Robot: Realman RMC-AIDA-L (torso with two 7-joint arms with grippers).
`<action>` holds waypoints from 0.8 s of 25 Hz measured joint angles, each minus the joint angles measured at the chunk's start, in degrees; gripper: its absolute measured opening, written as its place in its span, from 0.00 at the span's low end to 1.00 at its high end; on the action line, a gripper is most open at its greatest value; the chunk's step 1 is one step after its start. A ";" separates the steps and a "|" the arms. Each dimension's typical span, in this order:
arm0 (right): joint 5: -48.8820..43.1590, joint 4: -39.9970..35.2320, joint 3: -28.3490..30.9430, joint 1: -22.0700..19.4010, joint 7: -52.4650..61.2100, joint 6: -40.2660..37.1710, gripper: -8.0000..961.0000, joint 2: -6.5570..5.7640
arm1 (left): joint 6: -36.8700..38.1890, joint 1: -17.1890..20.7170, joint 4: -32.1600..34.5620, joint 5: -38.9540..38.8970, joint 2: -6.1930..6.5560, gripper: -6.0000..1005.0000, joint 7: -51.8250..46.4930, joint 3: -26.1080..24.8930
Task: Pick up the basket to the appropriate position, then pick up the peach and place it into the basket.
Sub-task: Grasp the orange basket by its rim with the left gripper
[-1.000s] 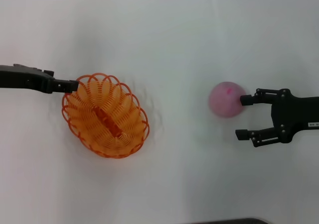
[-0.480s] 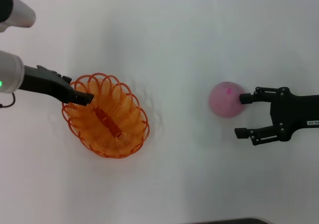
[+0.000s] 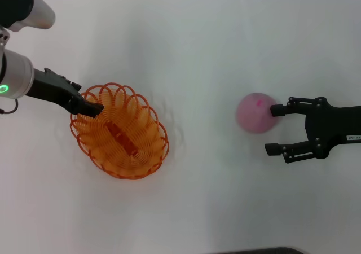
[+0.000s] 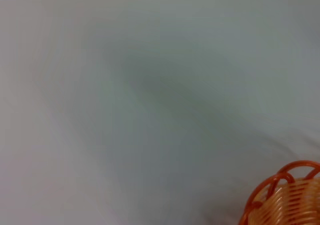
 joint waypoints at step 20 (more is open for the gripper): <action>-0.01 -0.01 0.01 0.47 0.13 -0.01 0.99 0.01 | 0.12 -0.15 -0.06 1.52 -0.14 0.33 -0.87 2.56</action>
